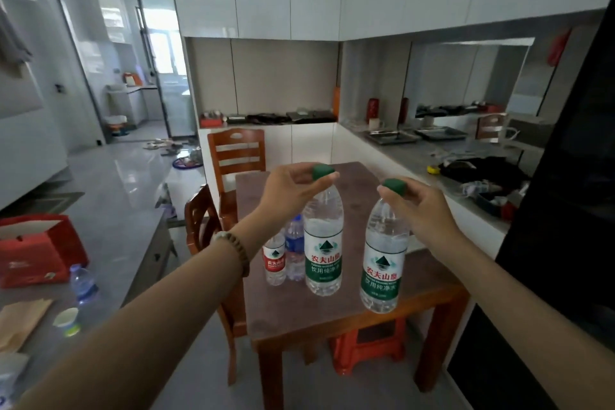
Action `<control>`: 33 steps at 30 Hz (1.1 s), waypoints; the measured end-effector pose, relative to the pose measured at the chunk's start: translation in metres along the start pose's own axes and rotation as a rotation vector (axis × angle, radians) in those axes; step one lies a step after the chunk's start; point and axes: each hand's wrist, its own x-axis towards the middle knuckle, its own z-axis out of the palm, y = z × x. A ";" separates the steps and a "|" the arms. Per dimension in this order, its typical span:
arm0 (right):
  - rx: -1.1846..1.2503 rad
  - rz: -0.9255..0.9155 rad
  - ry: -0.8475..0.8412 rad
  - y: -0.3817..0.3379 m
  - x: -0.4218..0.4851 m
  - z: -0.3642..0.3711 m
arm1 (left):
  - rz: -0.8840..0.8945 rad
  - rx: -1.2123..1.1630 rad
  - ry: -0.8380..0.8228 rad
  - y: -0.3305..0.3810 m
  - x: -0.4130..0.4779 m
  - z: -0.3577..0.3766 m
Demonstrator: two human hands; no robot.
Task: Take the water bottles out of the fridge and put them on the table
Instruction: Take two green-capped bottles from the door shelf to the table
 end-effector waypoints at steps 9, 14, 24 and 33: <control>-0.028 0.113 0.016 0.093 0.120 0.016 | -0.058 0.148 -0.129 -0.111 0.149 0.016; -0.010 0.156 -0.033 0.147 0.183 0.026 | -0.134 0.196 -0.163 -0.160 0.204 0.026; 0.013 0.227 -0.310 0.247 0.266 0.067 | -0.308 0.380 -0.253 -0.248 0.262 0.042; -0.008 0.208 -0.458 0.306 0.288 0.098 | -0.358 0.583 -0.355 -0.286 0.275 0.039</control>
